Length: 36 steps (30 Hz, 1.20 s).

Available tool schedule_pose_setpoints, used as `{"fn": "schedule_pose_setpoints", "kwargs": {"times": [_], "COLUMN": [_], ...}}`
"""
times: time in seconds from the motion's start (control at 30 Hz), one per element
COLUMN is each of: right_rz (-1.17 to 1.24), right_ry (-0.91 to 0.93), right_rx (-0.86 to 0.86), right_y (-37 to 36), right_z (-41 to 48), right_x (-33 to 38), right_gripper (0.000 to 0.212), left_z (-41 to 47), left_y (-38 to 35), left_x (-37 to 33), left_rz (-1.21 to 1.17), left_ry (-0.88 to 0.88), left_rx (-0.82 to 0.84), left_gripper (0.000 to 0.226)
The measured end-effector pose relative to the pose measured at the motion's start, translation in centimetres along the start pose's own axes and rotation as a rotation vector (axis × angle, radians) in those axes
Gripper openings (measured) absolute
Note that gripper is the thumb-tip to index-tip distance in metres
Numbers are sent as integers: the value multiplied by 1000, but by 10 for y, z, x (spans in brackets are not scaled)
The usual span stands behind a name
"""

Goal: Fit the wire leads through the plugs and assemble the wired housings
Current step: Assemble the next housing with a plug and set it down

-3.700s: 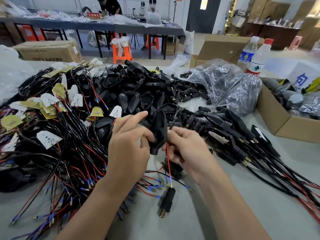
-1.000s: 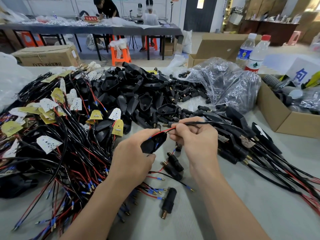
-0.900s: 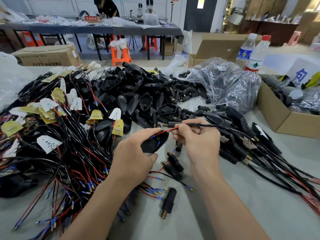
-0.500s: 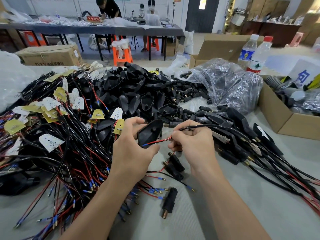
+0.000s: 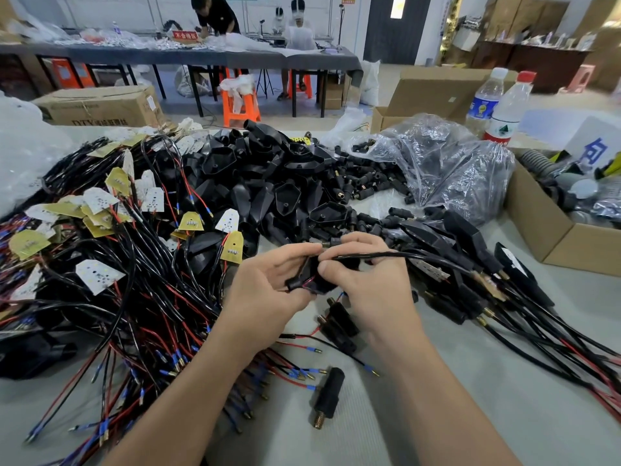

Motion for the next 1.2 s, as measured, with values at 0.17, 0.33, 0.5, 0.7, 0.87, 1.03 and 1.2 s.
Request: {"fn": "schedule_pose_setpoints", "kwargs": {"times": [0.17,0.33,0.5,0.7,0.87,1.03,1.2], "right_rz": [32,-179,126,786,807,712,728], "right_ry": [-12,-31,-38,-45,20,-44,-120], "right_rx": [52,17,206,7,-71,-179,-209], "right_y": [3,4,8,3,14,12,13], "right_z": [0,-4,-6,1,4,4,6], "right_x": [2,0,8,11,14,14,11], "right_gripper": [14,14,38,32,40,8,16], "left_z": [2,5,5,4,0,-3,-7], "left_y": [3,-1,6,14,15,16,18], "left_x": [3,4,1,-6,-10,-16,-23], "left_rz": [-427,-244,-323,-611,-534,-634,-917], "left_ry": [99,176,171,186,76,87,175], "left_rx": [90,-68,-252,-335,-474,-509,-441], "left_gripper": [73,62,49,44,46,56,29]}}
Point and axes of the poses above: each hand's wrist, its own z-axis towards the middle knuckle, its own y-axis out of the back of the hand, x = y × z, the point moved 1 cm from there along z, towards the middle knuckle, and after that the axes turned 11 degrees about x, right-handed, at the moved point
